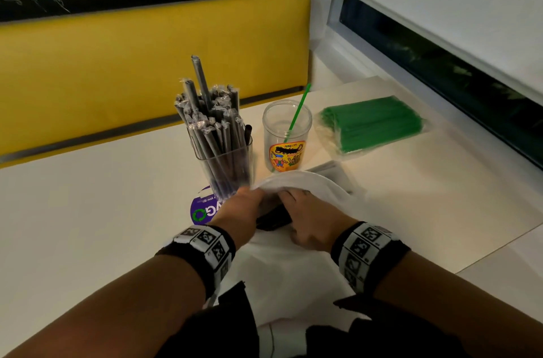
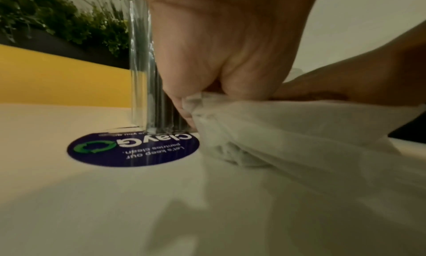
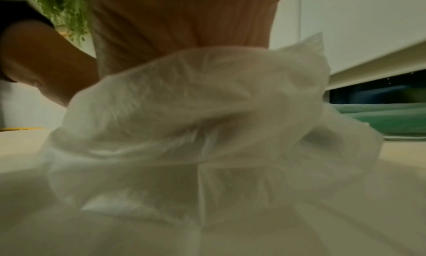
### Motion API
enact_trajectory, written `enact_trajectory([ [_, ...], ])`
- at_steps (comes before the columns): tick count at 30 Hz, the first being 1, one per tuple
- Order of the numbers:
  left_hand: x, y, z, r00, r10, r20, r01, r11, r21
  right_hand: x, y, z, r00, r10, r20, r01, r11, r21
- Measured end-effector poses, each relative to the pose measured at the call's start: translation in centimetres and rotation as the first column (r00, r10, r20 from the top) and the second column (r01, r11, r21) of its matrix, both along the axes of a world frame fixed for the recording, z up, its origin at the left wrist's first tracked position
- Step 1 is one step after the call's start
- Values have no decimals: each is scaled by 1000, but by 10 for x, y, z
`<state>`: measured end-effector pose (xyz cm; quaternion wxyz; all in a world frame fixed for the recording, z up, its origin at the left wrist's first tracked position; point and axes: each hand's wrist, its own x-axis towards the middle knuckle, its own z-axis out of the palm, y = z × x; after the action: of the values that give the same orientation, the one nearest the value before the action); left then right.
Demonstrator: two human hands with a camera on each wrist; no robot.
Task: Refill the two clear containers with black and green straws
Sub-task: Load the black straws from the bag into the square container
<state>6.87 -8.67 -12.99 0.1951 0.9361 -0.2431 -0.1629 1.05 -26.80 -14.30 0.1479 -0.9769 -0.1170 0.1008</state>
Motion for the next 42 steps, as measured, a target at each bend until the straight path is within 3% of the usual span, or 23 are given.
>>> enact_trajectory([
  [4, -1, 2, 1, 997, 30, -75, -33, 999, -43, -5, -5, 1, 995, 32, 96, -31, 999, -15],
  [9, 5, 0, 5, 980, -84, -183, 59, 988, -141, -10, -4, -5, 992, 100, 74, -91, 990, -110],
  [13, 4, -3, 6, 955, -31, -296, 8, 997, -78, -2, 1, -5, 994, 108, 22, -102, 979, -175],
  [15, 1, -3, 4, 964, -26, -265, 20, 999, -24, 1, 2, -2, 997, 72, -11, -72, 975, -210],
  [19, 1, -3, 6, 999, -17, -46, 20, 997, 76, 2, 3, 2, 997, 71, -20, -73, 970, -232],
  [23, 3, 0, -3, 999, -10, 31, 7, 994, 105, -9, 5, -4, 995, 93, 35, -87, 984, -153],
  [28, 13, 0, -3, 975, -25, -223, 37, 998, 47, -19, 4, -16, 906, 288, 310, -258, 957, -135],
  [31, 16, 4, -3, 936, -82, -343, 132, 984, 124, -16, 8, -10, 977, 191, 96, -183, 979, -86],
  [33, 16, 4, -4, 926, -107, -362, 165, 977, 133, -11, 12, -5, 984, 176, -24, -178, 977, -121],
  [35, 17, 3, -8, 942, -108, -318, 155, 980, 126, -8, 16, 0, 977, 211, 22, -205, 967, -153],
  [38, 16, 3, -17, 972, -7, -235, 19, 999, 48, -11, 16, -1, 966, 253, 56, -244, 962, -123],
  [42, 9, 2, -21, 974, 96, -207, -97, 995, 4, -22, 18, -14, 898, 313, 308, -299, 950, -93],
])
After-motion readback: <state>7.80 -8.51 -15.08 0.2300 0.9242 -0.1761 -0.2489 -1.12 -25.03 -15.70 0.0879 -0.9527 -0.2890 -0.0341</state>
